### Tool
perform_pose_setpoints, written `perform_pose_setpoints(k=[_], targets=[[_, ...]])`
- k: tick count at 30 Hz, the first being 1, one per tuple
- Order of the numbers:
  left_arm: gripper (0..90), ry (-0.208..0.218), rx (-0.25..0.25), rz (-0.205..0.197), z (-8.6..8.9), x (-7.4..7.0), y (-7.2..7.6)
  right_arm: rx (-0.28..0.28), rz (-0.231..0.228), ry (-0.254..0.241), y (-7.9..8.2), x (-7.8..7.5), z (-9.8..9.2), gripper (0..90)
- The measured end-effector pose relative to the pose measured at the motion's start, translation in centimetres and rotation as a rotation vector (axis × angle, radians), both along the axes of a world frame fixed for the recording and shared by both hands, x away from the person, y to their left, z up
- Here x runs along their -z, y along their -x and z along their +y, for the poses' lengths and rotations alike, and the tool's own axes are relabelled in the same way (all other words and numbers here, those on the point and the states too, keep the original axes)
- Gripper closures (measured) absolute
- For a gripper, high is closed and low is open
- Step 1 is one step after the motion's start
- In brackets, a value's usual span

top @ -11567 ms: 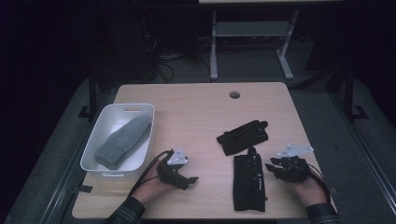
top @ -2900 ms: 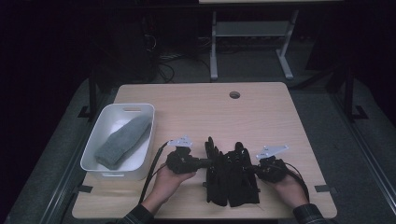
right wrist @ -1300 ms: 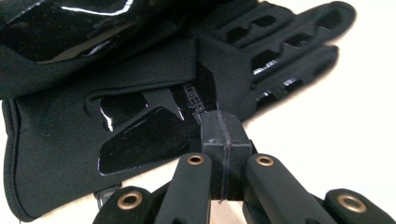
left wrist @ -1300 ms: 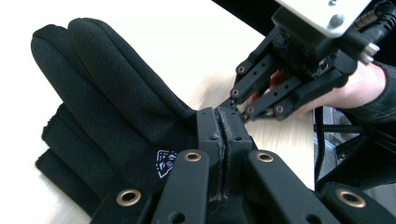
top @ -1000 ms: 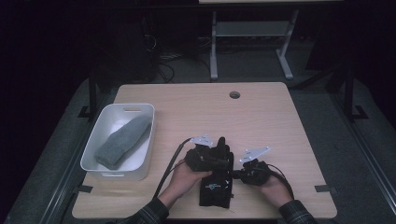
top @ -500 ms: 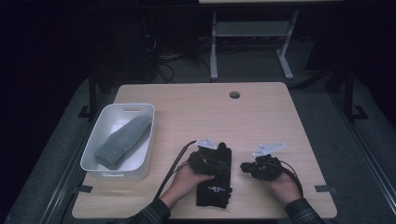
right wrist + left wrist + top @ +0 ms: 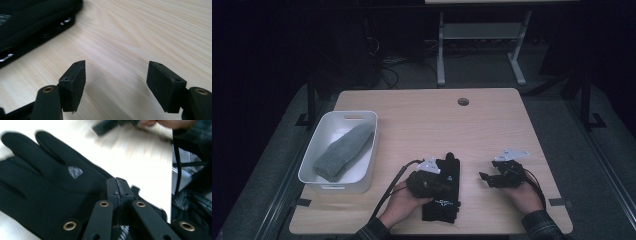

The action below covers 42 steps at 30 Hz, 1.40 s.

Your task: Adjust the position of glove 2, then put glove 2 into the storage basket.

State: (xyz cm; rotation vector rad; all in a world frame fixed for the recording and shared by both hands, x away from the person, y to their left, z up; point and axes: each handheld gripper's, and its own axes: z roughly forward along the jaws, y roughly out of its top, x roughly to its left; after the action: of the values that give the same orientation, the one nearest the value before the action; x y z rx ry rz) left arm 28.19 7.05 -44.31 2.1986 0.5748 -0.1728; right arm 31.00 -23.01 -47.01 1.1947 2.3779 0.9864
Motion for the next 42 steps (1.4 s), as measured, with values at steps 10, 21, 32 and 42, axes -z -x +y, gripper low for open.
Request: perform_pose_setpoints(k=[10,21,32,42], targets=[[89.2,-0.070,0.038,0.018,0.9,0.7,1.3,0.061,0.003,0.002,-0.6,0.6,-0.6,23.2],[89.2,-0.151,-0.023,-0.032,4.6,0.2,0.7,0.066,-0.017,-0.004,-0.8,0.9,-0.8,18.6],[82.1,-0.130,-0.126,-0.064,6.2,-1.0,-0.3,0.067,-0.039,-0.015,-0.9,1.2,-0.8,13.3],[41.3,-0.127,-0.186,-0.124,5.2,-1.9,-2.2,0.067,-0.039,-0.015,-0.9,1.2,-0.8,13.3]])
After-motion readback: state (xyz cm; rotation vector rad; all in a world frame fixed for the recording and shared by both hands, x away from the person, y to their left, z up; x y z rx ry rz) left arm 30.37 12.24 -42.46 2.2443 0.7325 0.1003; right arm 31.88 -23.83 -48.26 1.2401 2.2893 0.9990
